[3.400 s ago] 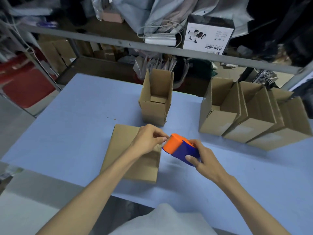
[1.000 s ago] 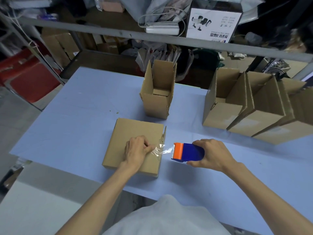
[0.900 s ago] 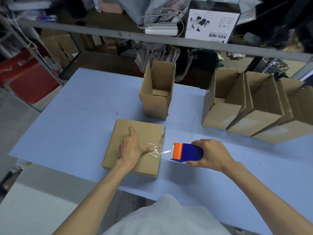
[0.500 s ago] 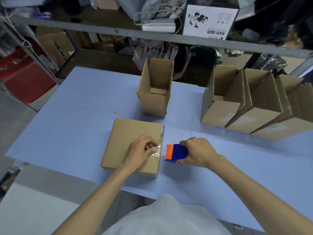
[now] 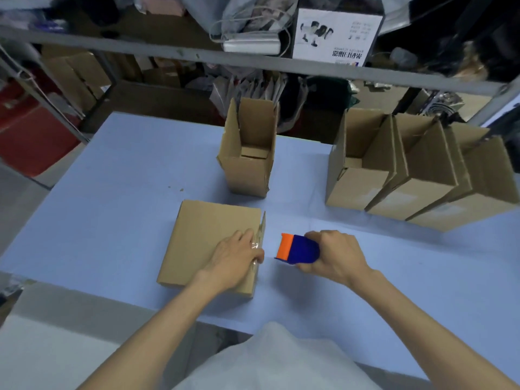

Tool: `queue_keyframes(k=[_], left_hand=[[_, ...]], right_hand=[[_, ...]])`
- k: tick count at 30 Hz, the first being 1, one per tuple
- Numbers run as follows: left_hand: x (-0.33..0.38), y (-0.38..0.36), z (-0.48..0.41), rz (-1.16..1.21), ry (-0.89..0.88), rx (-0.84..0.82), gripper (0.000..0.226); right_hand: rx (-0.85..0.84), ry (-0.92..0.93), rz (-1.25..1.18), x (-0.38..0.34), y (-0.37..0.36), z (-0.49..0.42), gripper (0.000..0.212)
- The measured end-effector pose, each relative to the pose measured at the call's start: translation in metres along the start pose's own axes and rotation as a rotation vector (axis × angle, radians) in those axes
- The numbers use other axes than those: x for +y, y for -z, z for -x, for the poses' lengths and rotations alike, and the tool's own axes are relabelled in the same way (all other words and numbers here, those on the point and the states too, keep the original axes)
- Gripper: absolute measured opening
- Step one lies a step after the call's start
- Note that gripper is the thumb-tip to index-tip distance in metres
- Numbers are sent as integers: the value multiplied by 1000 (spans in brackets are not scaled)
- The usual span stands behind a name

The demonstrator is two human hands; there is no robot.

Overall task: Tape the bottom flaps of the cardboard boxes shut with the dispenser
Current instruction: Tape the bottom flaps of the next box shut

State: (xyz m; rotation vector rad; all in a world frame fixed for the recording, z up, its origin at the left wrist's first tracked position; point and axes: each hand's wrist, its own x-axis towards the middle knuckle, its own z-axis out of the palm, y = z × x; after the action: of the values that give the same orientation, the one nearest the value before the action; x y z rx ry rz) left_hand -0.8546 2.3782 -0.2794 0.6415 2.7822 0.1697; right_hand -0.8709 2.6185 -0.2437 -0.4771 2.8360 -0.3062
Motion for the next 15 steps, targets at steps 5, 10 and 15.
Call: queue_keyframes(k=[5,10,15], left_hand=[[21,21,-8,1013,392,196,26],[28,48,-5,1657,370,59,32],[27,58,-2,1519,356,177,24]], right_hand=[[226,131,-350,1,25,15,65],[302,240,-462,-6,44,17,72],[288,252,-449,-8,53,15,75]])
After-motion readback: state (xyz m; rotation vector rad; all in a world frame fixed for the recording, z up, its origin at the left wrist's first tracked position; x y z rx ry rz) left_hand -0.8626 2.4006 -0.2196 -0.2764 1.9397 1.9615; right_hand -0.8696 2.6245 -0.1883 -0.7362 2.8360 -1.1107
